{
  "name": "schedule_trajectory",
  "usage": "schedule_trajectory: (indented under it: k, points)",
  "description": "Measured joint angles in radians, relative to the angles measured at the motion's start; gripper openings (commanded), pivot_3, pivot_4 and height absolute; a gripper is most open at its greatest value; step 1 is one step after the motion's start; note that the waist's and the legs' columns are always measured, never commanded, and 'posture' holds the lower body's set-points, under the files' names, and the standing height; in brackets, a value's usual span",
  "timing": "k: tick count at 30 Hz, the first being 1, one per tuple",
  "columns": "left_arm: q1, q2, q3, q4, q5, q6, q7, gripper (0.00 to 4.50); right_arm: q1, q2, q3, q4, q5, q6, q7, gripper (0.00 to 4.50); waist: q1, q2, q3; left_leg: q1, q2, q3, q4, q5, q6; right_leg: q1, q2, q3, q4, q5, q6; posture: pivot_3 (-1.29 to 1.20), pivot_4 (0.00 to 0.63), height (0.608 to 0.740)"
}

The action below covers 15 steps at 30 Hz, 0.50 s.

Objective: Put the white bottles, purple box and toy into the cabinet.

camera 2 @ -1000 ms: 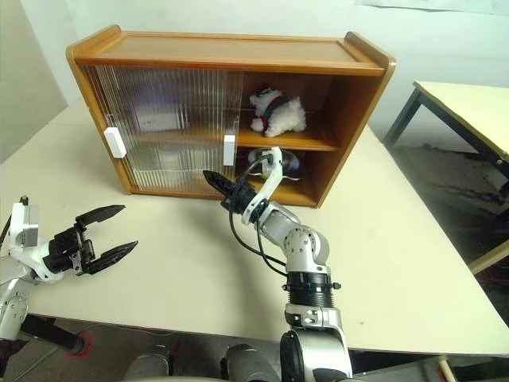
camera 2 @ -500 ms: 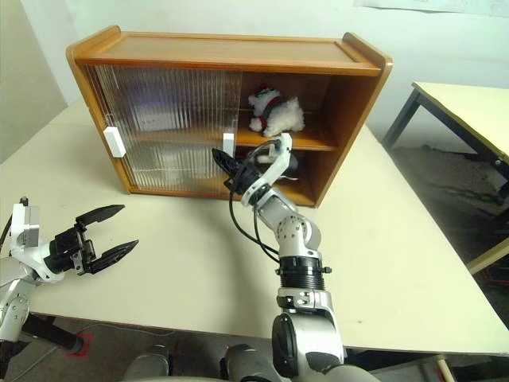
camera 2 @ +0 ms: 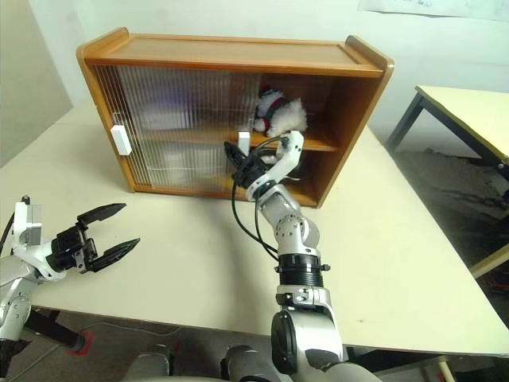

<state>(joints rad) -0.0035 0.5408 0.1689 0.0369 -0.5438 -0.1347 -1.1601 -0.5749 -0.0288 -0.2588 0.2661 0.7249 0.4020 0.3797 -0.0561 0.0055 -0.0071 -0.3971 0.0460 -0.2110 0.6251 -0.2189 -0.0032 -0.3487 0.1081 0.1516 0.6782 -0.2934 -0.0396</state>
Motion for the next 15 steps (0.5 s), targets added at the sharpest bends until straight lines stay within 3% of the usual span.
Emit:
schedule_trajectory:
  k: [9,15]
  points:
    - [-0.012,0.0,-0.001,-0.008,0.0,0.013,0.006,4.5,0.018,-0.025,-0.001,-0.011,-0.029,-0.047,-0.005,0.02,0.003,0.0,0.0,-0.001,-0.002,0.0,0.0,0.0,-0.001,0.0,-0.002,0.0,0.0,0.001,0.0,-0.13,0.0,0.74]
    - [-0.021,0.0,-0.011,-0.008,0.0,0.019,0.005,4.5,0.034,-0.109,-0.001,-0.009,-0.1,-0.111,0.008,0.02,0.002,0.0,0.0,-0.001,-0.004,0.0,0.0,-0.001,-0.002,-0.001,-0.004,0.001,0.0,0.002,0.002,-0.13,0.0,0.74]
